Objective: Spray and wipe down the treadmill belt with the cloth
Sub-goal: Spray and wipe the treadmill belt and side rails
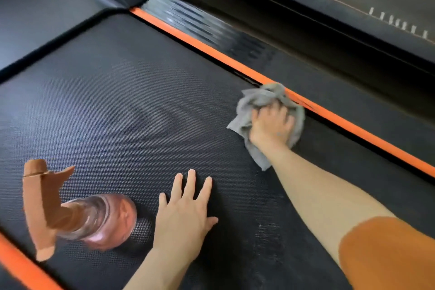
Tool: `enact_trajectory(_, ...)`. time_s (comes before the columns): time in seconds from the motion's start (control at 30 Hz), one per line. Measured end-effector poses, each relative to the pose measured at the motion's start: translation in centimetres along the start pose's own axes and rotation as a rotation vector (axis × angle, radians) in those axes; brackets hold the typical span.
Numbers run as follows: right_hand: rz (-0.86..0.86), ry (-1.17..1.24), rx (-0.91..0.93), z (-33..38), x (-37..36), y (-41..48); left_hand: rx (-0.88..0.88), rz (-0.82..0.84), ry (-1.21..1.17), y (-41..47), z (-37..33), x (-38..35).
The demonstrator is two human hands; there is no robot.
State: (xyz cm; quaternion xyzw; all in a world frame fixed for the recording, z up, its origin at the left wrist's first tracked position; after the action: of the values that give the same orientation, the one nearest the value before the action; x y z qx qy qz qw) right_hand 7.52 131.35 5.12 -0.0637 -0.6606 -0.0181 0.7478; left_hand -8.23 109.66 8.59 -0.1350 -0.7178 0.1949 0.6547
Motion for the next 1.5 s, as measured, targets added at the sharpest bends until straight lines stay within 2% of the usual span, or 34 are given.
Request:
enact_trajectory(0.1, 0.068, 0.013, 0.367, 8.2, -1.1, -2.4, -0.011, -0.016, -0.007, 0.0, 0.3, -0.2)
enact_trajectory(0.17, 0.171, 0.004, 0.606, 9.4, -1.0, -3.4, -0.012, 0.013, -0.004, -0.1, 0.5, 0.1)
enact_trajectory(0.2, 0.167, -0.035, 0.685, 8.1, -0.5, -2.2, -0.005, 0.022, -0.022, 0.2, 0.6, 0.5)
enact_trajectory(0.27, 0.146, -0.099, 0.672, 3.6, 0.5, 1.5, -0.007, 0.027, -0.059, 0.3, 0.7, 0.0)
enact_trajectory(0.33, 0.09, -0.129, 0.494, -0.2, 1.3, 5.0, -0.021, 0.017, -0.068, 0.6, 0.6, 0.2)
enact_trajectory(0.4, 0.062, -0.089, 0.39, 0.1, 0.8, 4.8, 0.002, 0.016, -0.065, 0.6, 0.7, 0.0)
enact_trajectory(0.47, 0.063, -0.035, 0.39, 2.6, -0.2, 0.7, -0.026, -0.01, -0.031, 0.5, 0.9, -1.0)
enact_trajectory(0.57, 0.06, -0.015, 0.637, 4.7, -1.8, -8.8, -0.004, -0.017, -0.056, 0.4, 0.9, -0.5)
enact_trajectory(0.63, 0.125, -0.033, 0.825, 3.8, -1.8, -12.2, -0.016, -0.012, -0.13, 0.2, 0.9, -0.1)
enact_trajectory(0.67, 0.179, -0.054, 0.924, 3.0, -1.4, -11.7, -0.019, 0.012, -0.14, 0.2, 1.2, 0.2)
enact_trajectory(0.73, 0.183, -0.129, 1.048, 0.7, -1.1, -7.6, -0.06, 0.016, -0.159, 0.1, 2.1, 0.5)
enact_trajectory(0.77, 0.185, -0.158, 0.975, -0.6, -0.6, -4.5, -0.093, -0.013, -0.192, 0.4, 2.4, 0.9)
enact_trajectory(0.83, 0.146, -0.152, 0.657, -3.5, 0.1, -0.4, -0.107, -0.046, -0.259, -0.4, 3.6, 0.8)
enact_trajectory(0.87, 0.098, -0.141, 0.56, -4.0, 0.2, 0.4, -0.11, -0.059, -0.288, -0.9, 4.4, 0.7)
enact_trajectory(0.97, 0.053, -0.103, 0.377, -1.9, 0.1, -1.7, -0.232, -0.103, -0.314, -3.5, 6.5, 0.3)
enact_trajectory(1.03, 0.013, -0.041, 0.328, 0.5, -0.5, -6.4, -0.311, -0.143, -0.263, -5.4, 7.7, 0.4)
enact_trajectory(1.13, 0.019, -0.011, 0.543, 6.3, -2.3, -16.6, -0.384, -0.1, -0.119, -8.0, 9.1, 1.1)
enact_trajectory(1.17, 0.046, 0.009, 0.632, 8.2, -2.8, -20.0, -0.322, -0.036, -0.114, -8.6, 9.5, 1.6)
enact_trajectory(1.23, 0.08, 0.037, 0.768, 11.3, -3.4, -25.1, -0.1, -0.017, -0.034, -10.0, 11.4, 2.5)
enact_trajectory(1.3, 0.14, 0.02, 0.869, 12.0, -3.7, -27.1, 0.218, -0.091, -0.022, -11.4, 14.8, 4.1)
enact_trajectory(1.33, 0.164, -0.003, 0.938, 11.3, -3.8, -27.2, 0.373, -0.14, -0.079, -11.7, 16.7, 5.1)
enact_trajectory(1.37, 0.182, -0.025, 1.007, 10.1, -3.8, -26.9, 0.456, -0.221, -0.203, -11.8, 18.2, 5.7)
enact_trajectory(1.4, 0.204, -0.043, 1.057, 8.4, -3.7, -26.3, 0.444, -0.264, -0.307, -11.9, 18.8, 6.2)
enact_trajectory(1.43, 0.218, -0.058, 1.071, 6.5, -3.4, -25.1, 0.354, -0.297, -0.436, -11.4, 18.9, 6.3)
enact_trajectory(1.5, 0.188, -0.087, 0.981, 2.5, -2.5, -21.4, 0.092, -0.372, -0.719, -10.4, 16.5, 6.8)
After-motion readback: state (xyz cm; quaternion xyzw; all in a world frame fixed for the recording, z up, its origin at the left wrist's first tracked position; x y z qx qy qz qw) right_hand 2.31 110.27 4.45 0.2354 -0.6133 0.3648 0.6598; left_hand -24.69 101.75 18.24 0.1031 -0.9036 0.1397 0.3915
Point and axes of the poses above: each hand's wrist, its own y-axis towards the middle knuckle, its own x-axis out of the back of the hand, z = x × y, the point moved 3 cm from there along y, towards the middle knuckle, and after that the axes turned 3 degrees about x, right-handed, at the moved point
